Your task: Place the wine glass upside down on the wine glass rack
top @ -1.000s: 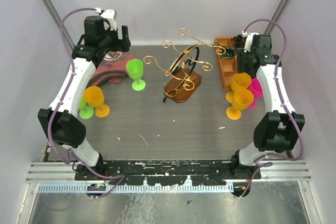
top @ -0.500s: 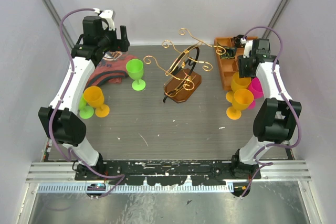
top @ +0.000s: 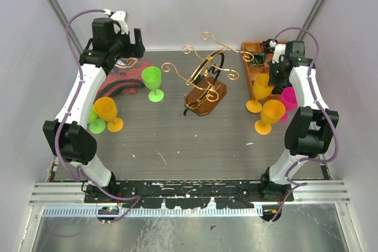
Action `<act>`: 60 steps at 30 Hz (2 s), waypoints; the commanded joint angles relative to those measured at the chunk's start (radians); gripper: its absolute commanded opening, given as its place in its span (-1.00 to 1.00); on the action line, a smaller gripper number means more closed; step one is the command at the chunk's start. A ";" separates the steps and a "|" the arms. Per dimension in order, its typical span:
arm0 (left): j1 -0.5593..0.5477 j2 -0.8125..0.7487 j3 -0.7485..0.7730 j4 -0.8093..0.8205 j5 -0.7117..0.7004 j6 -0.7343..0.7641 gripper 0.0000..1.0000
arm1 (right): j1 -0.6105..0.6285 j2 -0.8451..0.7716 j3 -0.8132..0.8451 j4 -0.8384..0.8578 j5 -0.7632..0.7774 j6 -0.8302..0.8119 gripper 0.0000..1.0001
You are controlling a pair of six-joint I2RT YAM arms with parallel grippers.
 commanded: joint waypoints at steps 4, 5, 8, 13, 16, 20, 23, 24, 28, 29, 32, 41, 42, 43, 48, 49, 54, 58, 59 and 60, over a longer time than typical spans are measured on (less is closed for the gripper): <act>0.008 -0.006 0.003 0.022 0.029 -0.028 0.96 | -0.001 -0.061 0.095 0.008 -0.161 0.020 -0.99; 0.009 -0.003 0.008 0.026 0.035 -0.038 0.96 | -0.001 -0.068 0.101 0.008 -0.173 0.024 -0.98; 0.013 0.014 0.048 0.018 0.053 -0.078 0.96 | -0.001 -0.083 0.110 0.019 -0.161 0.035 -0.99; 0.014 0.039 0.132 0.003 0.048 -0.120 0.96 | -0.001 -0.068 0.171 0.068 -0.131 0.073 -0.99; 0.015 0.031 0.150 0.012 0.044 -0.139 0.96 | -0.002 -0.042 0.231 0.095 -0.135 0.099 -0.99; 0.014 0.002 0.131 0.028 0.028 -0.151 0.96 | -0.001 -0.007 0.310 0.097 -0.052 0.118 -0.99; 0.014 -0.018 0.122 0.021 0.003 -0.161 0.96 | -0.001 -0.002 0.335 0.111 0.067 0.126 -0.99; 0.015 -0.024 0.124 0.017 -0.004 -0.167 0.96 | -0.001 -0.003 0.338 0.119 0.107 0.126 -0.99; 0.016 -0.020 0.178 -0.048 -0.084 -0.239 0.96 | -0.001 -0.001 0.370 0.144 0.206 0.111 -0.99; 0.019 -0.008 0.203 -0.084 -0.108 -0.262 0.96 | -0.002 -0.002 0.379 0.156 0.204 0.112 -0.99; 0.028 0.013 0.256 -0.123 -0.110 -0.331 0.96 | -0.002 -0.022 0.392 0.228 0.163 0.112 -0.99; 0.028 -0.012 0.240 -0.012 -0.004 -0.528 0.96 | 0.000 -0.182 0.223 0.597 0.009 0.135 -0.99; 0.028 -0.013 0.237 0.004 0.012 -0.548 0.96 | 0.001 -0.192 0.203 0.627 -0.025 0.150 -0.99; 0.029 -0.015 0.237 0.019 0.026 -0.572 0.96 | 0.002 -0.199 0.190 0.661 -0.053 0.176 -0.99; 0.029 -0.009 0.240 0.115 0.113 -0.681 0.96 | 0.043 -0.221 0.111 0.839 -0.139 0.278 -0.99; 0.028 -0.006 0.237 0.148 0.130 -0.707 0.96 | 0.062 -0.217 0.106 0.861 -0.140 0.283 -0.99; 0.027 -0.014 0.227 0.230 0.159 -0.762 0.96 | 0.235 -0.201 0.070 1.001 -0.068 0.209 -0.99; 0.028 -0.045 0.183 0.293 0.146 -0.800 0.96 | 0.337 -0.194 -0.018 1.201 -0.007 0.169 -0.99; 0.028 -0.057 0.159 0.319 0.143 -0.822 0.96 | 0.353 -0.188 -0.032 1.246 0.001 0.174 -0.99; 0.027 -0.070 0.134 0.349 0.140 -0.849 0.96 | 0.366 -0.179 -0.042 1.280 0.008 0.179 -0.99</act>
